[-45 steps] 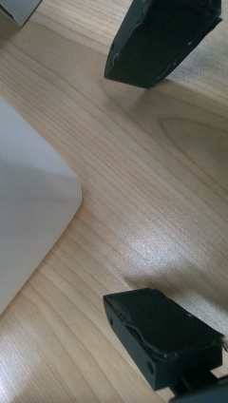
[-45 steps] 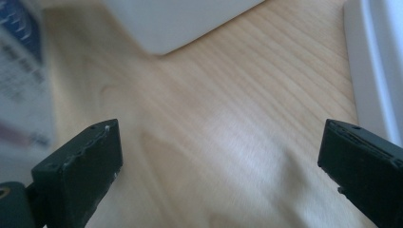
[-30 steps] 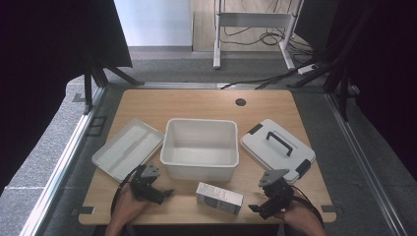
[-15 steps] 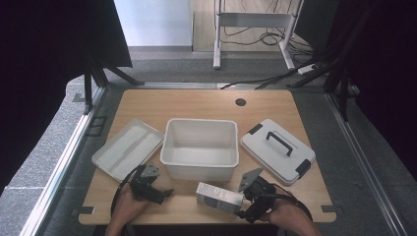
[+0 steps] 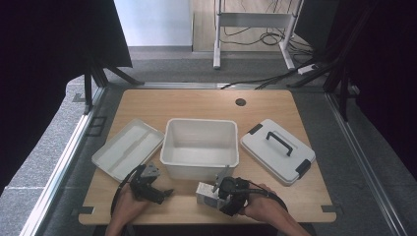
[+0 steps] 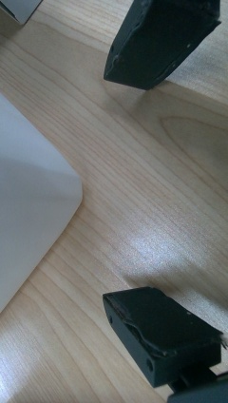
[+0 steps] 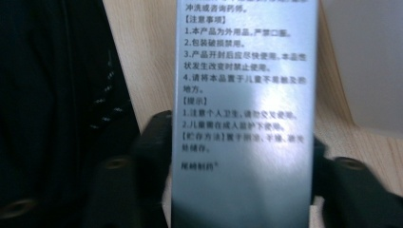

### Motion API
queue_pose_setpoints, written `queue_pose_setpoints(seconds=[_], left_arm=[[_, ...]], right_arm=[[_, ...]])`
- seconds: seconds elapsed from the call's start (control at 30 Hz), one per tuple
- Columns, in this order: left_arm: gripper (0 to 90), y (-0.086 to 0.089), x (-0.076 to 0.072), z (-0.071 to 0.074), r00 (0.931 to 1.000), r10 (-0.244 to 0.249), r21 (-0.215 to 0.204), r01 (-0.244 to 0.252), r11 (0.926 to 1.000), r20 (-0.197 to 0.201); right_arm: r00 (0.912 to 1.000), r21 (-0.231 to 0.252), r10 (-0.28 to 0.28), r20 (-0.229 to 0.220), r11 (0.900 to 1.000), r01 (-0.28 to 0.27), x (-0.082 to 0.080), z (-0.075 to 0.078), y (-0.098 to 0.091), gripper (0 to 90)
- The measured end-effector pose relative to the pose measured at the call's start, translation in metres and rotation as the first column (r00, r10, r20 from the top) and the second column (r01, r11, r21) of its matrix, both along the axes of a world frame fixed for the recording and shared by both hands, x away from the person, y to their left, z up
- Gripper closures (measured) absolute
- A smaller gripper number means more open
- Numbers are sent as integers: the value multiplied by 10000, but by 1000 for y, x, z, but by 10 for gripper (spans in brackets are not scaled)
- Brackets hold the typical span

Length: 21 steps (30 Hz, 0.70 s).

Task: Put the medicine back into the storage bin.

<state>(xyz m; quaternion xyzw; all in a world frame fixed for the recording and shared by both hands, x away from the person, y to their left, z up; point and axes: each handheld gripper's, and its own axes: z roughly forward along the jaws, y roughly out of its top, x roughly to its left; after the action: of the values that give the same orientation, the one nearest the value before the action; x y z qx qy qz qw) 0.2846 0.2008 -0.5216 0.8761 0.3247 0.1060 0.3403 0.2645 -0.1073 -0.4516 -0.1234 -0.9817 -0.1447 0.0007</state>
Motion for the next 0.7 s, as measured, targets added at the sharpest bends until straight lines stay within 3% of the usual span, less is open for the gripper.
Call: queue_pose_setpoints(seconds=[0.07,0.3,0.7], left_arm=[[3,0,0,0,10000,6,0,-6,10000,0],[4,0,0,0,10000,14,-7,-14,10000,3],[6,0,0,0,10000,31,-18,-31,10000,6]], right_arm=[[9998,-202,14,193,9998,-10,0,1,2,536],[9997,-117,196,114,9997,-194,-2,10,4,553],[9994,218,354,24,9991,-355,-2,57,2,557]])
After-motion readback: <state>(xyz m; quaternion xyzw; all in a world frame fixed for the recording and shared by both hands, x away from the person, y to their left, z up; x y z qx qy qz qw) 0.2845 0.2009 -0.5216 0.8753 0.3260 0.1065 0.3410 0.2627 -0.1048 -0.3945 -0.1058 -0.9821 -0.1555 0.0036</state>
